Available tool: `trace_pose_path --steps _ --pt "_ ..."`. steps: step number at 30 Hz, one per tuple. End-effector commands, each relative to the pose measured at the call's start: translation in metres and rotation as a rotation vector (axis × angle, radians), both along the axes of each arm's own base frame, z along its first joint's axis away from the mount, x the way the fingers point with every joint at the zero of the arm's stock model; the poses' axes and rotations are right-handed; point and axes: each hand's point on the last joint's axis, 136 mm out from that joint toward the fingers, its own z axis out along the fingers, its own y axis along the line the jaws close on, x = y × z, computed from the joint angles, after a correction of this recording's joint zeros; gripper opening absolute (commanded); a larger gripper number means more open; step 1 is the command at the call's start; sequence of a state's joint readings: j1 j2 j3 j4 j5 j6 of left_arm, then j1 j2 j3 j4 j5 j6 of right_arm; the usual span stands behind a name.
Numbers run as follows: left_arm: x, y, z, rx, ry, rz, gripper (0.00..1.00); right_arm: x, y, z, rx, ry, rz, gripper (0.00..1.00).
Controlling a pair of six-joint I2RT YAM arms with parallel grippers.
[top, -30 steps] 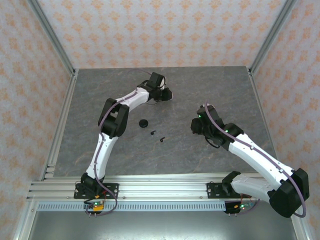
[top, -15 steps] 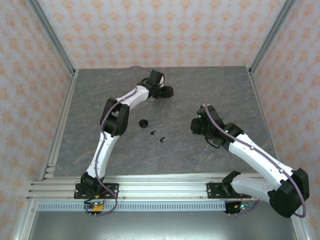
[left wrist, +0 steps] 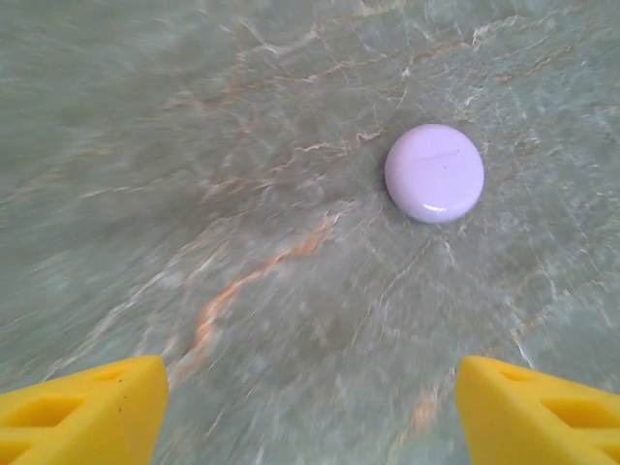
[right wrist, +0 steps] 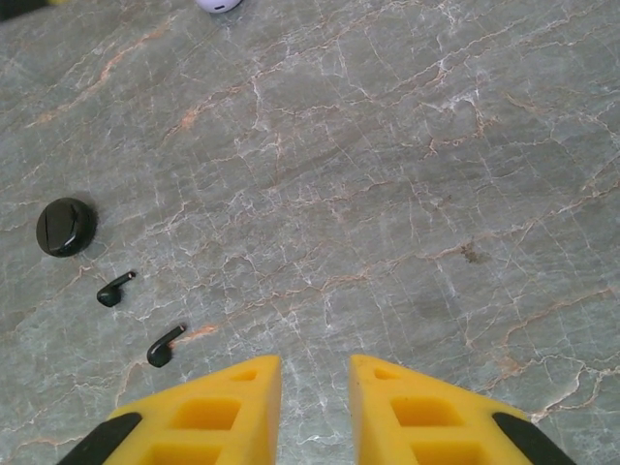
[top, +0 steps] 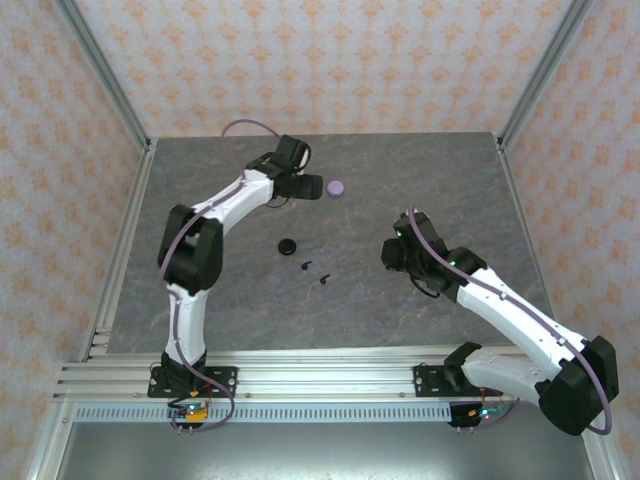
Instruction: Insert the wireless bluetooth earbuds into the charging case
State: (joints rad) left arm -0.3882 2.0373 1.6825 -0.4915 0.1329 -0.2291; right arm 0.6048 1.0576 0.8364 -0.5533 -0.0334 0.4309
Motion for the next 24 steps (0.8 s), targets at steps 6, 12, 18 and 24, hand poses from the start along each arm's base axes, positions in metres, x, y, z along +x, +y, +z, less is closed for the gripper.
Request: trace_pose_path --steps 6,12,18,24 --pt "-0.082 0.052 0.008 0.160 0.029 0.066 0.84 -0.001 -0.005 -0.010 -0.028 0.023 -0.012 0.27" --pt "-0.120 0.042 -0.019 0.212 0.099 0.020 0.87 -0.001 -0.004 -0.008 -0.025 0.022 -0.010 0.28" --pt "-0.127 0.031 -0.046 0.260 0.160 -0.010 0.89 -0.002 -0.004 -0.007 -0.023 0.025 -0.006 0.28" --pt "-0.127 0.029 -0.068 0.278 0.221 -0.010 0.89 -0.003 -0.006 -0.006 -0.027 0.023 -0.009 0.29"
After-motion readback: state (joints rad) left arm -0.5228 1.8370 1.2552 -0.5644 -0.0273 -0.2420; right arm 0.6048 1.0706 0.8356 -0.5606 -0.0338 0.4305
